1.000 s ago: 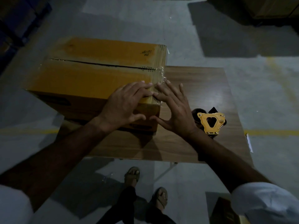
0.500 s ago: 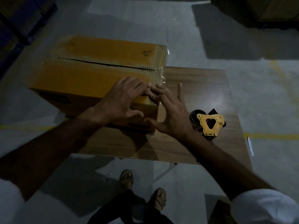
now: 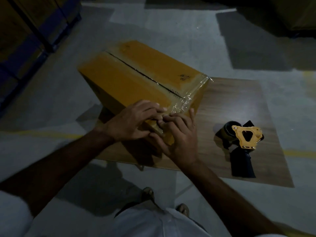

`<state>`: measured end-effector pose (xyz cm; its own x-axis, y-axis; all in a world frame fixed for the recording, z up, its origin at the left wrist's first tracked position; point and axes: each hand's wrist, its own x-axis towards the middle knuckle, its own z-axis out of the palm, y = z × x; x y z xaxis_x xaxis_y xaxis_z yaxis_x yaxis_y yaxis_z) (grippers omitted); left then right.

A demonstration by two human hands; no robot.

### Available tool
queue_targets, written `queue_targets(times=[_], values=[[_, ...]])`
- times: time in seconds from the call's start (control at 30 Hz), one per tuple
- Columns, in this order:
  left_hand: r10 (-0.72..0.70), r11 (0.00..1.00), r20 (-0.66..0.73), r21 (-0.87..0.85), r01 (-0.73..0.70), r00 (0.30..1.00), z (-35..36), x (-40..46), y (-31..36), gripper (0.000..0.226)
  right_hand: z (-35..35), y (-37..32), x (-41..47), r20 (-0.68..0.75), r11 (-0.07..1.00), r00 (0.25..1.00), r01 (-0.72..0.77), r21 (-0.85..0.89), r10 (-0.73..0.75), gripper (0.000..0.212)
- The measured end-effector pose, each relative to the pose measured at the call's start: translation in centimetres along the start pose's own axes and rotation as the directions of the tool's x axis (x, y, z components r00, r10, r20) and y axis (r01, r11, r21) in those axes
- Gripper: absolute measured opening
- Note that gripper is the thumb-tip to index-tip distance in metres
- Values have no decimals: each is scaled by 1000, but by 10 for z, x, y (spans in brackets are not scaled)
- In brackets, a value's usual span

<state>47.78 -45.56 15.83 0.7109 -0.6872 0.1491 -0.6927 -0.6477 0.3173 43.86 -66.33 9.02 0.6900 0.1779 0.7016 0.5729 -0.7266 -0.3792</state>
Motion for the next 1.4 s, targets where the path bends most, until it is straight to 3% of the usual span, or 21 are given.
queue_targets(times=[0.13, 0.23, 0.33, 0.43, 0.5, 0.6, 0.73, 0.87, 1.0, 1.1, 1.23, 1.3, 1.4], values=[[38, 998, -48, 47, -36, 998, 4, 1, -3, 68, -9, -2, -4, 117, 999, 993, 20, -50, -14, 45], [35, 995, -66, 95, -28, 997, 9, -5, 0, 80, -28, 12, 2, 274, 990, 953, 139, -31, -125, 69], [-98, 985, -200, 118, 124, 975, 36, -12, 17, 107, -40, 31, 16, 421, 975, 894, 206, -80, -154, 89], [-261, 964, -358, -45, 263, 897, 61, -10, 34, 92, -33, 28, 15, 395, 985, 913, 150, -82, -106, 81], [-257, 966, -380, -77, 246, 889, 66, -9, 28, 85, -27, 20, 8, 350, 990, 935, 105, -98, -65, 78], [-168, 986, -361, -83, 147, 917, 52, -21, 2, 77, -16, 2, -1, 330, 987, 941, 115, -113, -72, 83], [-47, 988, -204, -155, 15, 978, 9, -38, -43, 71, 5, -28, 7, 391, 973, 911, 193, -123, -131, 95], [-30, 972, -62, -234, 14, 998, -14, -38, -58, 73, 10, -26, 32, 417, 951, 900, 230, -206, -127, 98], [-90, 976, -79, -208, 72, 993, -17, -36, -64, 74, -7, -4, 36, 410, 946, 912, 151, -288, -21, 101], [-103, 986, -117, -139, 87, 988, -12, -37, -64, 80, -15, 4, 38, 406, 950, 914, 122, -289, 6, 94], [-154, 988, -109, -20, 153, 982, 2, -33, -51, 83, -10, 13, 58, 347, 988, 934, -38, -150, 88, 60], [-195, 980, -209, -86, 181, 958, 14, -27, -39, 68, -4, 16, 60, 280, 993, 954, -92, -71, 108, 43], [-299, 948, -434, -235, 214, 850, 29, -16, -33, 49, 9, 18, 52, 121, 992, 985, -122, -31, 125, 25]])
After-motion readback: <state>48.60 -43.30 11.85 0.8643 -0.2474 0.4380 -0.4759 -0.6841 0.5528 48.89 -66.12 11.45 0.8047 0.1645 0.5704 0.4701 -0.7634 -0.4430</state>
